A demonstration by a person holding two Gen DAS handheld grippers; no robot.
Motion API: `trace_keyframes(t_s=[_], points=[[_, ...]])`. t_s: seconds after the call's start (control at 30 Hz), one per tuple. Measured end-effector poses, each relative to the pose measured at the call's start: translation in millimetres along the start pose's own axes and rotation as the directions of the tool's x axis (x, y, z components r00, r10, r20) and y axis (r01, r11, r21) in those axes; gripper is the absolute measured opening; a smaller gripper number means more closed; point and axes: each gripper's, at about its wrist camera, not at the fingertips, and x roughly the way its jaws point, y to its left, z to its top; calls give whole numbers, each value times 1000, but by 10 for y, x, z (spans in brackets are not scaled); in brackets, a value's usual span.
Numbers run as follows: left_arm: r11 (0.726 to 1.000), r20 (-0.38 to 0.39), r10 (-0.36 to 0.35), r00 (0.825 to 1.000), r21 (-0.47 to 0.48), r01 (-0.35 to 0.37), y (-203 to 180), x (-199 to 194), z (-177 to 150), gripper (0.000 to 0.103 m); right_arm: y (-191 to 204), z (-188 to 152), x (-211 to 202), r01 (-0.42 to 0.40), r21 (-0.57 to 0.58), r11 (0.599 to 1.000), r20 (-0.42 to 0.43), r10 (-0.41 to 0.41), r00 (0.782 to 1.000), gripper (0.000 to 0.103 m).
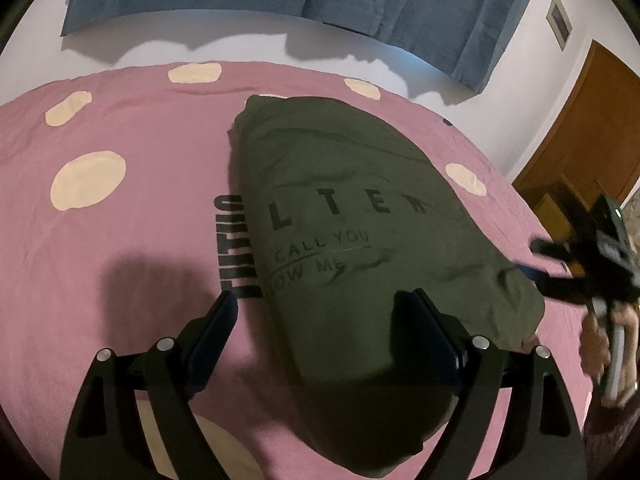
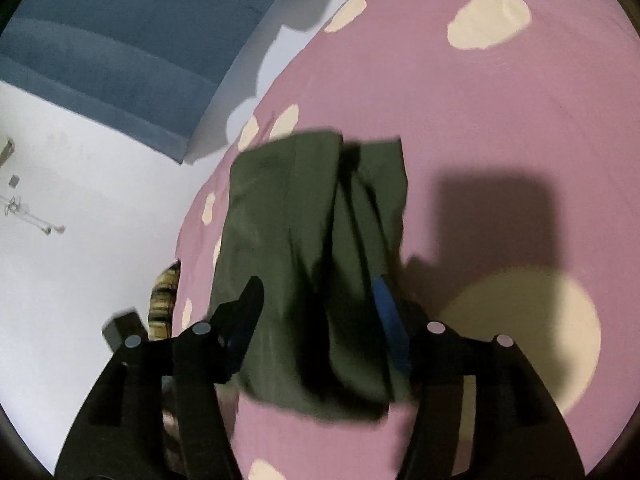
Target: Fold small clothes
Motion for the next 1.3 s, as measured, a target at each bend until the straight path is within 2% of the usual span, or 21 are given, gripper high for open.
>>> trace_keyframes(t_s=[0.17, 0.3, 0.43, 0.53, 0.6, 0.67, 0.73, 0.9, 1.0, 1.03, 1.07, 1.13, 1.3], points=[[1000, 3, 15, 1000, 3, -15, -19, -4, -4, 87, 36, -268, 27, -9, -10, 1000, -35, 9, 999, 68], [1000, 4, 22, 1000, 6, -22, -14, -13, -10, 87, 175, -336, 33, 50, -73, 996, -17, -51, 999, 68], [1000, 1, 21, 1000, 3, -21, -6, -10, -11, 87, 179, -400, -69, 116, -79, 990, 18, -115, 993, 68], [1000, 0, 21, 1000, 1, -21, 5, -3, -8, 87, 178, -426, -182, 104, -62, 993, 61, -100, 993, 68], [1000, -2, 19, 1000, -5, -19, 15, 1, -6, 87, 173, -429, -285, 62, -40, 997, 80, -59, 995, 68], [1000, -4, 17, 1000, -9, -17, 19, 0, -6, 87, 152, -440, -310, -4, -18, 1000, 53, 5, 999, 68], [1000, -3, 21, 1000, -9, -21, 11, 4, -8, 87, 142, -461, -282, -16, -11, 1000, 29, 16, 999, 68], [1000, -2, 31, 1000, -5, -31, -4, 8, -14, 87, 131, -505, -113, 21, -29, 999, -9, -21, 1000, 70], [999, -4, 34, 999, -3, -34, -10, 13, -8, 87, 218, -520, -32, 82, -107, 991, -21, -84, 996, 69], [999, -4, 39, 999, -2, -39, -15, 13, -6, 87, 241, -521, -18, 94, -122, 988, -17, -97, 995, 62], [999, -2, 41, 999, -2, -41, -20, 7, -9, 87, 256, -533, -7, 113, -138, 984, -14, -116, 993, 44], [999, -1, 46, 999, -1, -46, -25, 0, -10, 87, 280, -557, 44, 150, -175, 973, -25, -157, 987, 21], [998, -6, 55, 998, 5, -55, -45, 6, -11, 87, 281, -621, 146, 208, -258, 944, -24, -221, 975, 12]])
